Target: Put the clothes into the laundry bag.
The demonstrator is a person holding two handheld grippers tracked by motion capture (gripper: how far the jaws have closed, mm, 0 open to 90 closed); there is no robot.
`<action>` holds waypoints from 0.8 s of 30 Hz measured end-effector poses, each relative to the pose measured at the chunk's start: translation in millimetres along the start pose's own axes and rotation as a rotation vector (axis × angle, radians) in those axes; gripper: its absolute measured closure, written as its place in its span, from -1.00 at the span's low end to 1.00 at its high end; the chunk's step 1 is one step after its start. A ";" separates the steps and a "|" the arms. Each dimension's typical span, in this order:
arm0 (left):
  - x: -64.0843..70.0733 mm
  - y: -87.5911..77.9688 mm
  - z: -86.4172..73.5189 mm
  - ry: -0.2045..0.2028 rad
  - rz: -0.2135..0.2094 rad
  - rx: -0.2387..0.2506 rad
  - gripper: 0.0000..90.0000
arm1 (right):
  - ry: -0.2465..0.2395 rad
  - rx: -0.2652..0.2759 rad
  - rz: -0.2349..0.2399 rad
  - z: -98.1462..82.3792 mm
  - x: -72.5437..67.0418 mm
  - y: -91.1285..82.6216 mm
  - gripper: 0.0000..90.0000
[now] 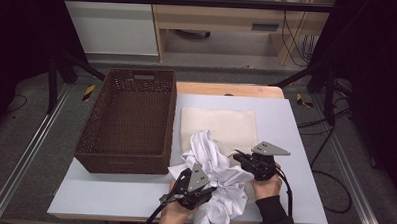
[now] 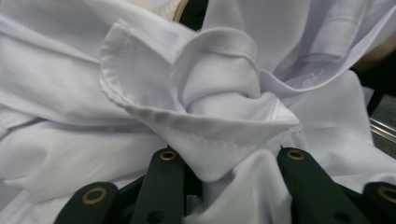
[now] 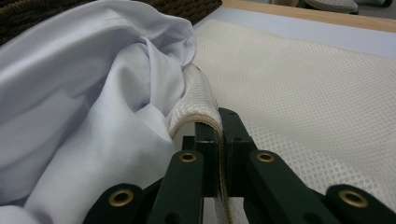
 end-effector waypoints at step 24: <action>3.8 11.1 2.7 -0.025 -0.083 0.009 -0.11 | -0.027 0.012 -0.013 3.6 0.5 -8.0 0.94</action>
Point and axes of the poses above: each handheld gripper's, and its own axes: y roughly forward along the jaws, z roughly out of its top, x roughly to its right, the point moved 6 cm from there along y, roughly forward along the jaws, and after that the axes turned 1 degree about -y, right-handed, at the moved point
